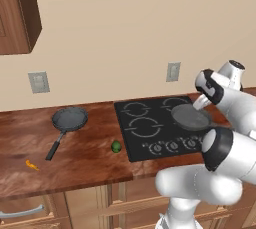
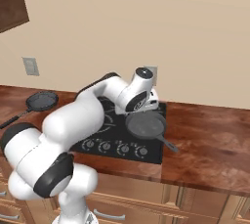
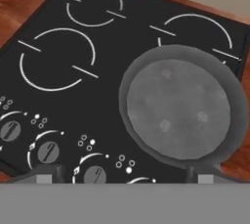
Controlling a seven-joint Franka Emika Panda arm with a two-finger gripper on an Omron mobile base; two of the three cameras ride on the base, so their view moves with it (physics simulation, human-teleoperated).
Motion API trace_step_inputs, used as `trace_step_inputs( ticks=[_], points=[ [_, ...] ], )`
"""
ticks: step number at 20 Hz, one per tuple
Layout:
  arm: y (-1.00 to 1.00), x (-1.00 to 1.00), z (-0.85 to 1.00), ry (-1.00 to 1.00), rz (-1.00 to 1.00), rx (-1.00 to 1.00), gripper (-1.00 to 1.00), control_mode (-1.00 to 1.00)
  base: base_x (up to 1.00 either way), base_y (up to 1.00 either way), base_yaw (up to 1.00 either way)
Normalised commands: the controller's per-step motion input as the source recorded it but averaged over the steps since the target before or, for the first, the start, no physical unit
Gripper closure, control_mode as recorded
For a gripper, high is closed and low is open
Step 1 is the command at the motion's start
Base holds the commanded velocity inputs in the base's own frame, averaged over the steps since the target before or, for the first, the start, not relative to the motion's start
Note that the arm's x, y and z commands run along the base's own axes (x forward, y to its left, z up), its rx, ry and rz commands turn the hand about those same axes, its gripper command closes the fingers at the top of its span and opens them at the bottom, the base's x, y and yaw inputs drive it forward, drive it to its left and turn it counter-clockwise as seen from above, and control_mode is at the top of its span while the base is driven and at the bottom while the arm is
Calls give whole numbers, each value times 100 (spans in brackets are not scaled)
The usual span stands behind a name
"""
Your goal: Place both pans onto different burners. Then place the avocado and the shrimp on different pans.
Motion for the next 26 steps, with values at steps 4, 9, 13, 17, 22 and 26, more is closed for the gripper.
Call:
trace_step_inputs(
  ticks=[4,9,13,17,22,26],
  points=[
    [1,0,23,-4,-9,1,-100,-100,0,0,0],
    [14,-2,2,-5,-19,14,-100,-100,0,0,0],
    [51,0,0,0,-16,12,-100,-100,0,0,0],
    [59,0,0,0,-10,11,-100,-100,0,0,0],
    [56,0,0,0,-3,4,-100,-100,0,0,0],
    [59,0,0,0,0,0,-100,-100,0,0,0]
  ],
)
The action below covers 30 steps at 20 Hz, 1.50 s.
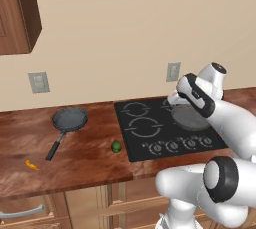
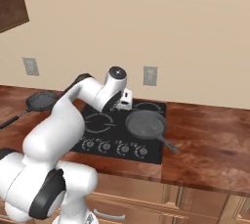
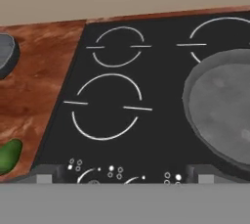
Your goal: Place both pans onto different burners. Then place the avocado and the shrimp on different pans.
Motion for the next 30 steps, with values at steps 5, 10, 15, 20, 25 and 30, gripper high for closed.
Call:
trace_step_inputs(
  ticks=[5,10,15,20,25,30],
  points=[
    [64,0,0,0,0,0,-100,-100,0,0,0],
    [58,0,0,2,0,1,-100,-100,0,0,0],
    [57,0,0,2,0,3,-100,-100,0,0,0],
    [59,0,-1,3,0,4,-100,-100,0,0,0],
    [62,0,-6,3,0,1,-100,-100,0,0,0],
    [61,1,-3,5,0,1,-100,-100,0,0,0]
  ],
)
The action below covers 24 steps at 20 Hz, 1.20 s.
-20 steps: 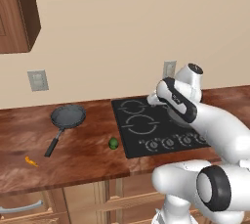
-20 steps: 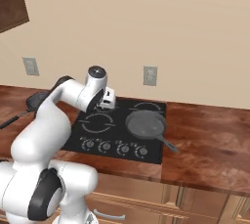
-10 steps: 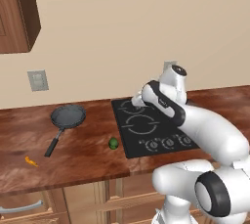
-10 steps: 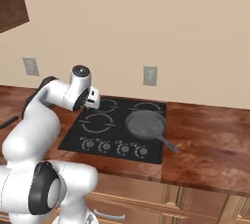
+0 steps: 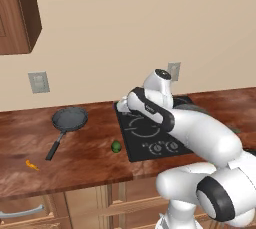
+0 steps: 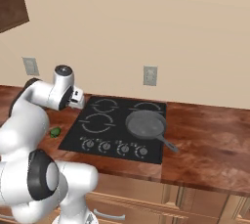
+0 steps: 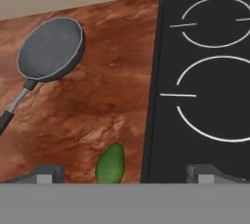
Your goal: Place both pans onto different burners. Then place the avocado and the shrimp on different pans.
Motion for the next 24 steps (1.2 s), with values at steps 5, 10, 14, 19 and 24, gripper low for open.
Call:
trace_step_inputs(
  ticks=[5,10,14,19,24],
  points=[
    [62,0,-10,6,1,0,-100,-100,0,0,0],
    [61,0,-13,6,1,0,-100,-100,0,0,0],
    [56,0,-9,5,0,0,-100,-100,0,0,0],
    [54,0,-3,5,0,0,-100,-100,0,0,0],
    [52,0,-7,6,0,0,-100,-100,0,0,0]
  ],
)
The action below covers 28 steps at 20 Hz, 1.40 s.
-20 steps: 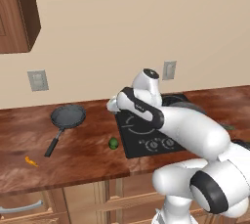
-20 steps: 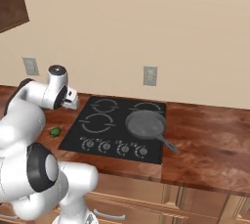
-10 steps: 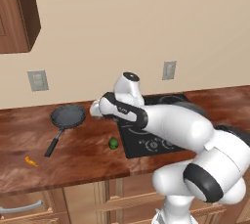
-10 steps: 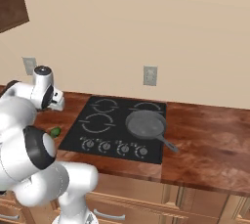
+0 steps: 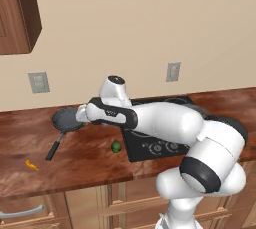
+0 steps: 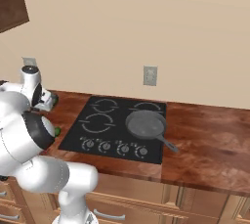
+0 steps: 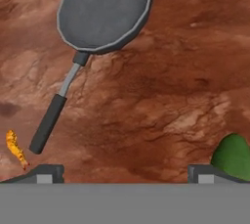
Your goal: Place both pans onto different burners. Then place the avocado and the shrimp on different pans.
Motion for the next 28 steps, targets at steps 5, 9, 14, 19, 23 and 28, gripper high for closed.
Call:
trace_step_inputs(
  ticks=[5,9,14,19,23,28],
  points=[
    [53,4,-13,7,0,0,-100,-100,0,0,0],
    [49,3,-15,7,0,0,-100,-100,0,0,0],
    [42,1,-14,6,0,0,-100,-100,0,0,0],
    [35,1,-16,6,0,0,-100,-100,0,0,0],
    [25,0,-11,2,-3,-2,-100,-100,0,0,0],
    [24,0,-4,0,-7,-7,-100,-100,0,0,0]
  ],
)
